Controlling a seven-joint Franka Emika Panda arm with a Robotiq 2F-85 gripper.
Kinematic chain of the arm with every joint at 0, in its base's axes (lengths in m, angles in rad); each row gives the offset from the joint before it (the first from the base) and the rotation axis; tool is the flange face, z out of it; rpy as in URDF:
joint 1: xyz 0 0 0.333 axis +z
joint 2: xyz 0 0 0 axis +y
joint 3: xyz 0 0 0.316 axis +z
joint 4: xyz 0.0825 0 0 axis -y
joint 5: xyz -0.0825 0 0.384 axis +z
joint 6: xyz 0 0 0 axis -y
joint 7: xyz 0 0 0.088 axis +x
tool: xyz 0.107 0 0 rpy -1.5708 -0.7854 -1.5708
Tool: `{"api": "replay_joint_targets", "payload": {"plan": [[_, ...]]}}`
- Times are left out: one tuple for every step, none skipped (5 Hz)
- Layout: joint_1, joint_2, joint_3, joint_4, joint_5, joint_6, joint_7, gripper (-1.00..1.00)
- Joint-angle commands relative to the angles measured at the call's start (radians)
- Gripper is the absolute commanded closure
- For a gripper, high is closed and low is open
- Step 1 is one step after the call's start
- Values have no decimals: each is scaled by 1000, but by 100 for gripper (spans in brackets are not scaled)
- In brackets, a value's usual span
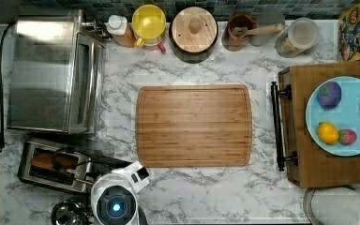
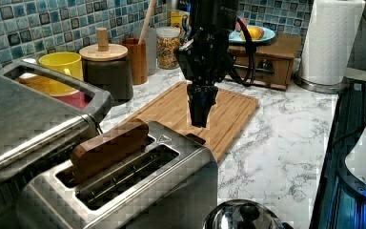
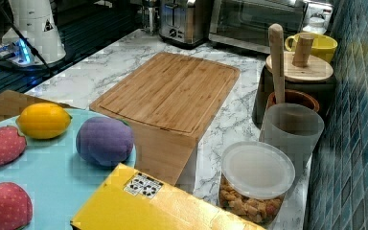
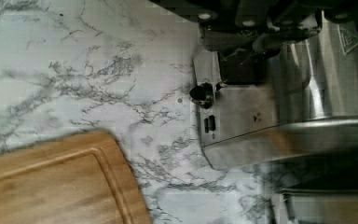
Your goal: Turn on the toaster.
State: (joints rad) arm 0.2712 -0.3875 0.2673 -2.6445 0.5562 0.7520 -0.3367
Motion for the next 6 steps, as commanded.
{"api": "replay_joint_targets", "payload": {"plan": [[5, 137, 76, 97, -77, 16, 36, 100], [-26, 209, 91, 115, -153, 42, 125, 100], [-37, 245, 74, 106, -116, 54, 113, 100], [-34, 252, 67, 55, -54, 122, 62, 100], [16, 283, 21, -26, -24, 160, -46, 100], [16, 345, 82, -99, -44, 207, -89, 100]]}}
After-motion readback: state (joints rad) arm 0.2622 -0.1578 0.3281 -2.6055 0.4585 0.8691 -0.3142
